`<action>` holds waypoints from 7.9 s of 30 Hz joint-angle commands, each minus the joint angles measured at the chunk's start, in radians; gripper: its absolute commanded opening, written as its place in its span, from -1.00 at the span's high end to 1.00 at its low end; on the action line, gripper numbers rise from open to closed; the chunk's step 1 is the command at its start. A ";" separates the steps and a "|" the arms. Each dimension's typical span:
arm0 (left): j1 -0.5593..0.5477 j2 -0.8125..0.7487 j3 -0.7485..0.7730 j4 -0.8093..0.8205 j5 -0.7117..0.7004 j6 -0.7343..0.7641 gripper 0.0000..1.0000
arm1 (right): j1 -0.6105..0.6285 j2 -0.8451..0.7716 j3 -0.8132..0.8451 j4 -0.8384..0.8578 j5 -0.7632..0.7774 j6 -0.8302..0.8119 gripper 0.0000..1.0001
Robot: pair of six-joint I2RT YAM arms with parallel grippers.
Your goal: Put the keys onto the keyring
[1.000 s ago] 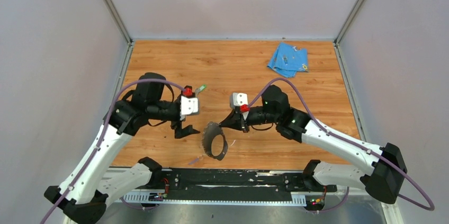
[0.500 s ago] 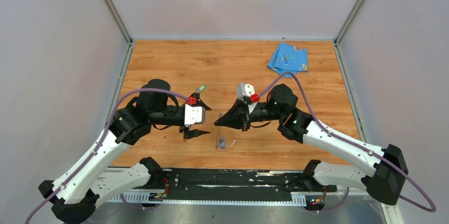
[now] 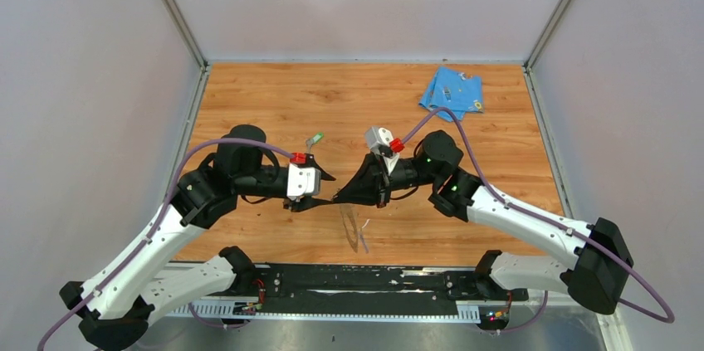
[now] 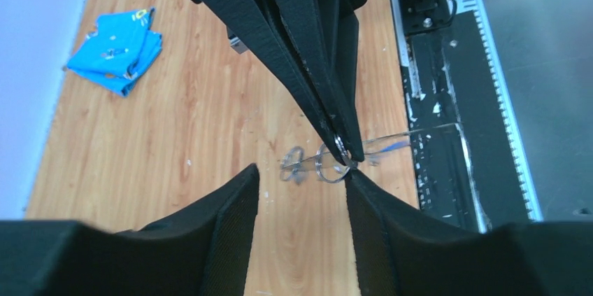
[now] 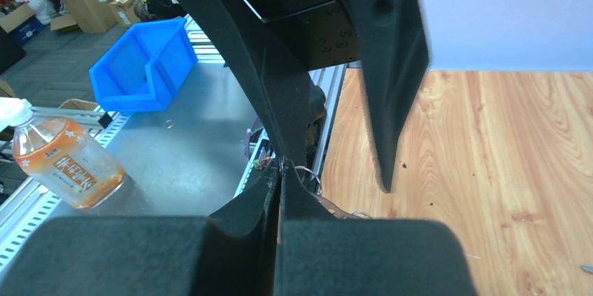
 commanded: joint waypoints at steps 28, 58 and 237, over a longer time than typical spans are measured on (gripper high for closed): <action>-0.011 -0.058 -0.067 0.078 0.035 -0.155 0.11 | -0.029 -0.067 0.033 -0.023 -0.068 -0.014 1.00; -0.024 -0.061 -0.090 0.144 0.015 -0.160 1.00 | -0.033 -0.008 0.039 0.071 -0.076 0.070 0.99; -0.241 -0.037 -0.062 0.212 -0.274 0.101 0.69 | -0.029 -0.215 0.126 -0.604 0.236 -0.122 0.99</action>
